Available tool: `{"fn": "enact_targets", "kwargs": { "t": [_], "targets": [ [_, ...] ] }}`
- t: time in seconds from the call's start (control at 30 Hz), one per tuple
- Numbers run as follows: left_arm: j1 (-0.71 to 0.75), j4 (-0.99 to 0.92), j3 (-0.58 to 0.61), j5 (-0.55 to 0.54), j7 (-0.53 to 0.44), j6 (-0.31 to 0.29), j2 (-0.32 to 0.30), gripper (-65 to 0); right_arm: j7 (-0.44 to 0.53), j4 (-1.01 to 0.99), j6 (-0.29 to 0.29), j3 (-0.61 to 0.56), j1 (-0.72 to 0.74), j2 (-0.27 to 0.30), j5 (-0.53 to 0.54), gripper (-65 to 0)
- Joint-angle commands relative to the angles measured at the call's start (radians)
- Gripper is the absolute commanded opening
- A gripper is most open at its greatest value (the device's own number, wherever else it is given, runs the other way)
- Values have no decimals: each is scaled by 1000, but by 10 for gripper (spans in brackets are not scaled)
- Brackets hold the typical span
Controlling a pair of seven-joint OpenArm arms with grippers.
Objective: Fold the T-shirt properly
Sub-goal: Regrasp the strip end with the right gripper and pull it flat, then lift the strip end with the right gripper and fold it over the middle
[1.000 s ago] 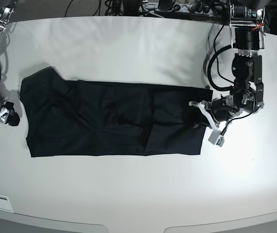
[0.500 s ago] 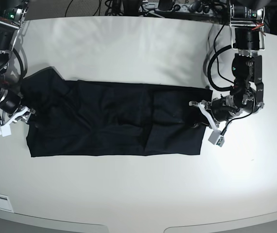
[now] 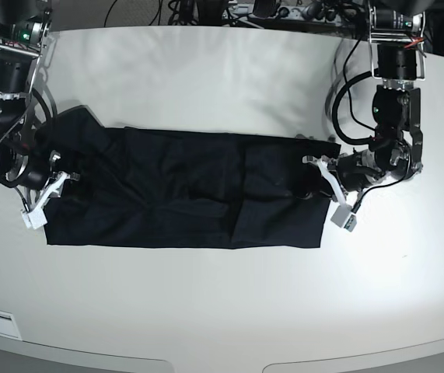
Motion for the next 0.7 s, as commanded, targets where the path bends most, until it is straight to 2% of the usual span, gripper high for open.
{"fn": "enact_targets", "kwargs": {
  "t": [0.0,0.13,0.2,0.27,0.33,0.4,0.5,0.6,0.67],
  "targets": [
    [-34,16,-9,-63,-26,-13,-27,-650,10,23,-2,6,30,36,-5,-650],
    [-57,16,-19,-216,-22,-14,-90,-650,10,94,-5,6,44,105,-56,-650],
    [-72,16,-25,-268,3,-14,-124,-587,10,137,-15,6,44,151,-83,-650],
    [-83,16,-28,-301,35,-14,-148,-536,10,175,-27,3,44,206,-100,-650],
    [-81,16,-28,-306,51,-14,-161,-529,9,217,-51,-3,44,258,-119,-650],
    [-74,16,-27,-305,75,-14,-162,-529,0,264,-101,-12,44,295,-159,-650],
    [-45,16,-27,-306,86,-14,-159,-529,-60,346,-188,-13,43,301,-166,-650],
    [-7,16,-27,-307,78,-14,-156,-529,-133,449,-253,-13,42,267,-136,-650],
    [14,16,-27,-306,78,-19,-153,-529,-145,532,-270,-13,39,235,-138,-650]
  ]
}}
